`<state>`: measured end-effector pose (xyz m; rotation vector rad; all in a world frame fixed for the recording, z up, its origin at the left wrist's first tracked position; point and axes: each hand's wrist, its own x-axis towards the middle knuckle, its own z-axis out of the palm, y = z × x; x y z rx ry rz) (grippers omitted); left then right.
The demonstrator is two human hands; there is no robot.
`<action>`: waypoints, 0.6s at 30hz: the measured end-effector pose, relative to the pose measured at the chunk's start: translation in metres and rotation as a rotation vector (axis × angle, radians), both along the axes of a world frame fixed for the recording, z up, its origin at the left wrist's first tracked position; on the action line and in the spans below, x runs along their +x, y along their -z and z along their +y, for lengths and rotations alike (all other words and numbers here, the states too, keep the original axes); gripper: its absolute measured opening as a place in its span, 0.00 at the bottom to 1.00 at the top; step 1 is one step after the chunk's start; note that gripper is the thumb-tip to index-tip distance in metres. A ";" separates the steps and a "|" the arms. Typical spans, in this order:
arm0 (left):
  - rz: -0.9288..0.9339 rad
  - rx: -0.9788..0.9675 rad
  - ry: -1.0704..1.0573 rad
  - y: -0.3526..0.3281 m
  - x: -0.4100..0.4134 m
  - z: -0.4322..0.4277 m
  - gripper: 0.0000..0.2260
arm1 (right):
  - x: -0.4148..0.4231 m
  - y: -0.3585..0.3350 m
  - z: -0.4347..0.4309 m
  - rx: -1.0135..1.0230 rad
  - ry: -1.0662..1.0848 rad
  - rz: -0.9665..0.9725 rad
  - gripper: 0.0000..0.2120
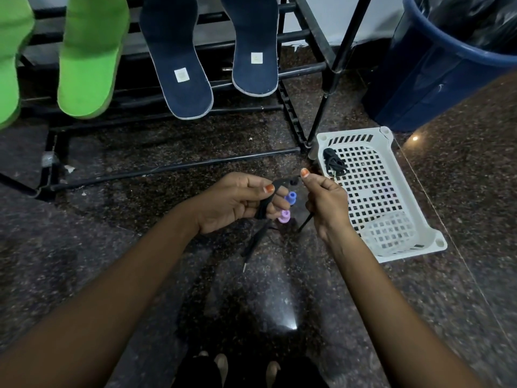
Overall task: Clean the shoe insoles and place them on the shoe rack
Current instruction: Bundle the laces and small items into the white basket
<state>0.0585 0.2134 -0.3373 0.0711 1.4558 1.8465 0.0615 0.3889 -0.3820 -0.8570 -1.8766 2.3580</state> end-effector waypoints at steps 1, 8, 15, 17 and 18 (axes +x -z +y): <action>-0.013 0.017 -0.035 0.000 -0.001 -0.002 0.11 | 0.000 0.003 0.003 0.010 0.028 -0.005 0.08; -0.063 0.055 -0.142 0.000 0.000 -0.002 0.09 | 0.001 0.015 0.008 0.331 -0.124 -0.005 0.04; -0.055 0.018 -0.138 -0.001 -0.002 0.001 0.10 | 0.012 -0.021 -0.022 0.442 -0.397 0.399 0.08; -0.068 0.022 -0.142 -0.001 -0.001 0.001 0.10 | 0.011 -0.025 -0.025 0.394 -0.458 0.414 0.08; -0.078 0.029 -0.142 -0.002 -0.001 0.001 0.10 | 0.011 -0.025 -0.025 0.345 -0.472 0.406 0.09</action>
